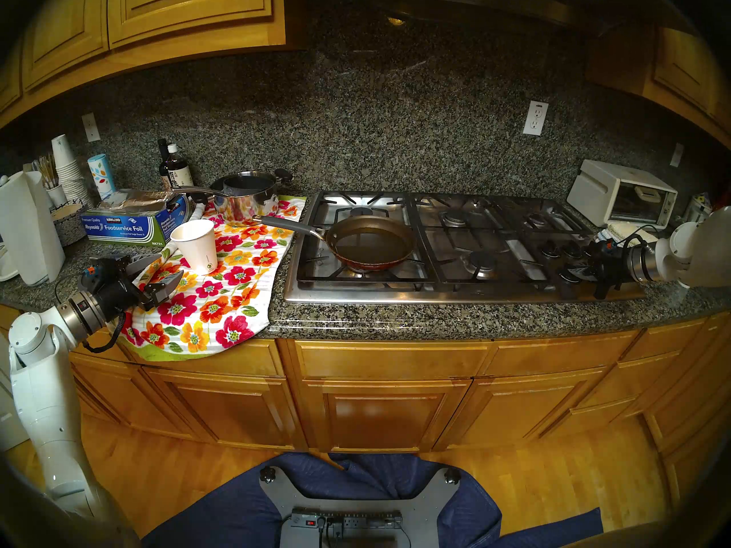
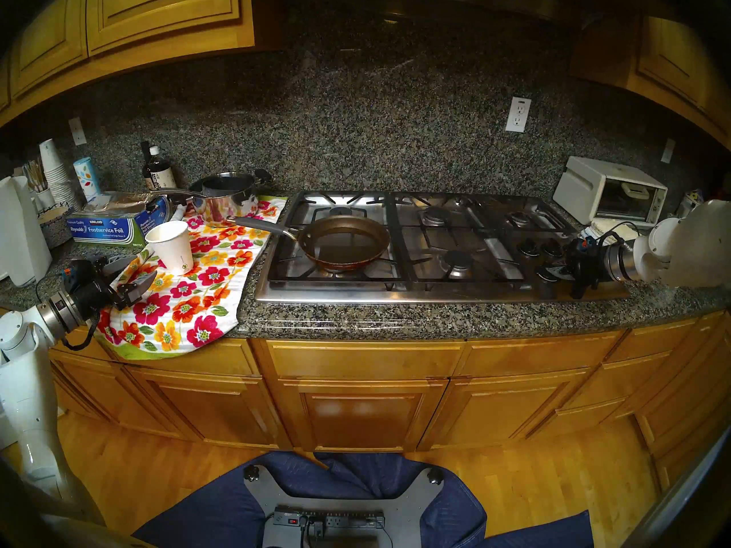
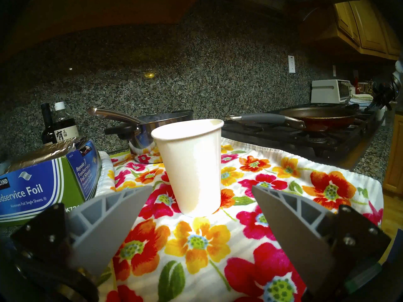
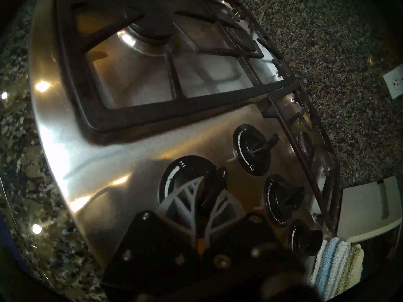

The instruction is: Pick up the water cup, pour water into the pot, turn on the stove

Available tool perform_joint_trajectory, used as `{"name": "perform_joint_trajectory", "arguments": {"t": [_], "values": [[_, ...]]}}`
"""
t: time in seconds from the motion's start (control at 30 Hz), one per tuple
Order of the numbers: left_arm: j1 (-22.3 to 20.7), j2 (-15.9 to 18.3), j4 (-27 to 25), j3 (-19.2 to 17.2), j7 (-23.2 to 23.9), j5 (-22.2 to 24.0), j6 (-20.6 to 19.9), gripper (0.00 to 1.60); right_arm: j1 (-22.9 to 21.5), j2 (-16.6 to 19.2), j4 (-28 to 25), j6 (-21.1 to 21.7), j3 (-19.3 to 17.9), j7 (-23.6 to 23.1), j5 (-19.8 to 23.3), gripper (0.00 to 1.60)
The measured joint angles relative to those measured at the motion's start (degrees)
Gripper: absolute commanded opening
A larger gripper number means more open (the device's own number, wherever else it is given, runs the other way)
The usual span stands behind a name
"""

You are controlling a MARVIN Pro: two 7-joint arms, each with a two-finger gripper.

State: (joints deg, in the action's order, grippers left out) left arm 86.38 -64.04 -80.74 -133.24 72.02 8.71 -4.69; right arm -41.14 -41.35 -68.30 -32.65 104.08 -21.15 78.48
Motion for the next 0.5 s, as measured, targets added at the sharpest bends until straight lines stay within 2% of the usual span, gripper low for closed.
{"name": "perform_joint_trajectory", "arguments": {"t": [0.23, 0.5], "values": [[0.0, 0.0, 0.0, 0.0, 0.0, 0.0, 0.0, 1.60, 0.3, -1.0, 0.0, -2.1, 1.1, 3.0, -3.4, 0.00], [0.0, 0.0, 0.0, 0.0, 0.0, 0.0, 0.0, 1.60, 1.0, -2.0, -0.1, -5.1, 2.6, 8.3, -8.7, 0.00]]}}
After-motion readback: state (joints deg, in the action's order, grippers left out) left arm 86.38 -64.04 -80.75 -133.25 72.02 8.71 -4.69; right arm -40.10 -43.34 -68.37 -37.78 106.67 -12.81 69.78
